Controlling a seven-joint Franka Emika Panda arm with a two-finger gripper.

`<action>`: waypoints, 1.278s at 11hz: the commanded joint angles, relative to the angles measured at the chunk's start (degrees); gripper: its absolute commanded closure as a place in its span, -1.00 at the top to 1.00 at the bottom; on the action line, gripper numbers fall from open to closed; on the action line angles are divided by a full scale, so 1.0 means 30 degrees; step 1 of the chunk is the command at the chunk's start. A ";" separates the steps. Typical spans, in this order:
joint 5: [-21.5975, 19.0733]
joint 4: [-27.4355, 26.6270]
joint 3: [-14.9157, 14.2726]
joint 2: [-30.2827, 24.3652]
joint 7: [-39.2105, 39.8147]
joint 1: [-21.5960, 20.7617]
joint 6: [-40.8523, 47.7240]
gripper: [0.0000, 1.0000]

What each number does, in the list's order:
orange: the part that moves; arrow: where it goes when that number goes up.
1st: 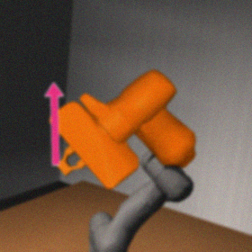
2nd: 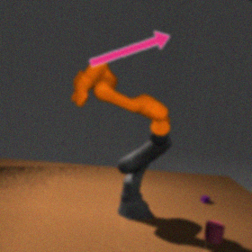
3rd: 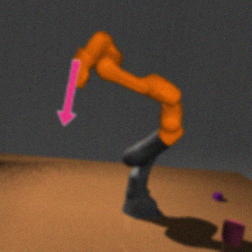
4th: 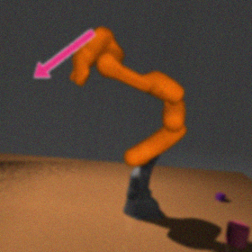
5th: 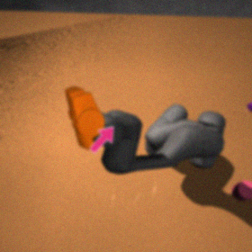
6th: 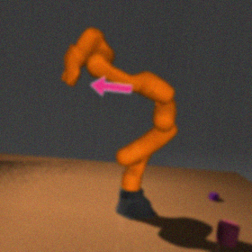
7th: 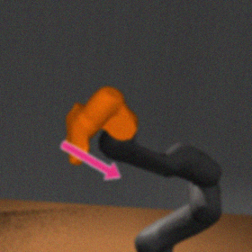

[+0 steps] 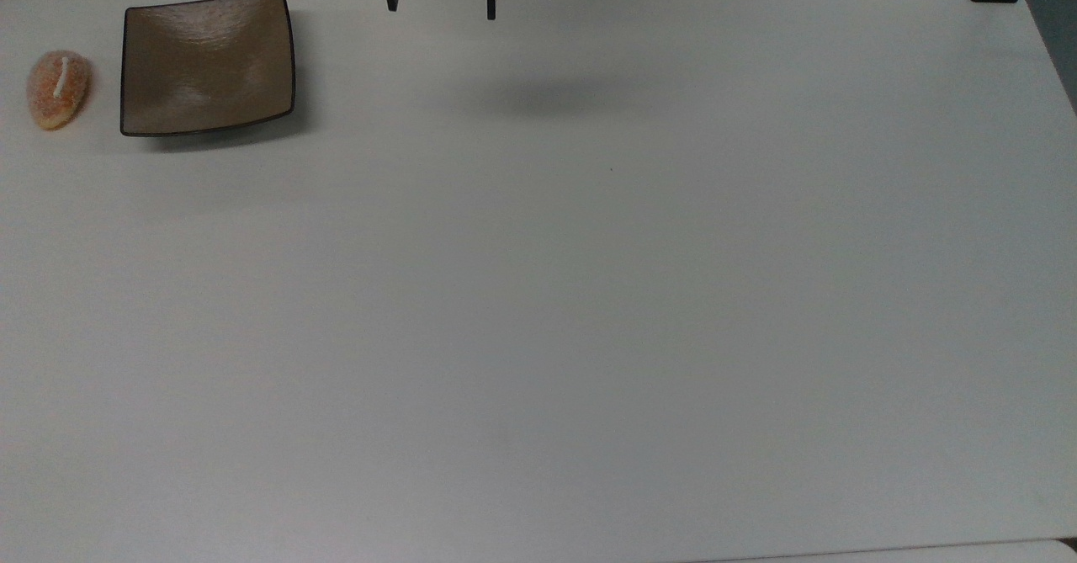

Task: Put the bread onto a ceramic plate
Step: 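Move the open gripper over the plate toward the bread roll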

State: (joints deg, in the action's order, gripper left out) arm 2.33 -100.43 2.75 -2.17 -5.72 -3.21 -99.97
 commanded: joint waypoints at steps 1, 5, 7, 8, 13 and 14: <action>0.0337 -0.0243 -0.1437 -0.0304 0.2947 0.0250 0.0219 1.00; 0.1651 -0.0214 -0.4776 0.0075 0.7111 0.0602 -0.0014 1.00; 0.1832 -0.0620 -0.6680 0.0690 0.8404 0.0718 -0.1908 1.00; 0.1890 -0.0711 -0.7618 0.1186 0.9076 0.0836 -0.3080 1.00; 0.2154 -0.0682 -1.0233 0.4204 1.3471 0.2705 -0.6600 1.00; 0.2154 -0.0682 -1.0264 0.4730 1.4173 0.3321 -0.7477 1.00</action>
State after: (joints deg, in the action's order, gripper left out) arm 8.02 -102.62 -27.34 8.96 32.30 3.95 -117.51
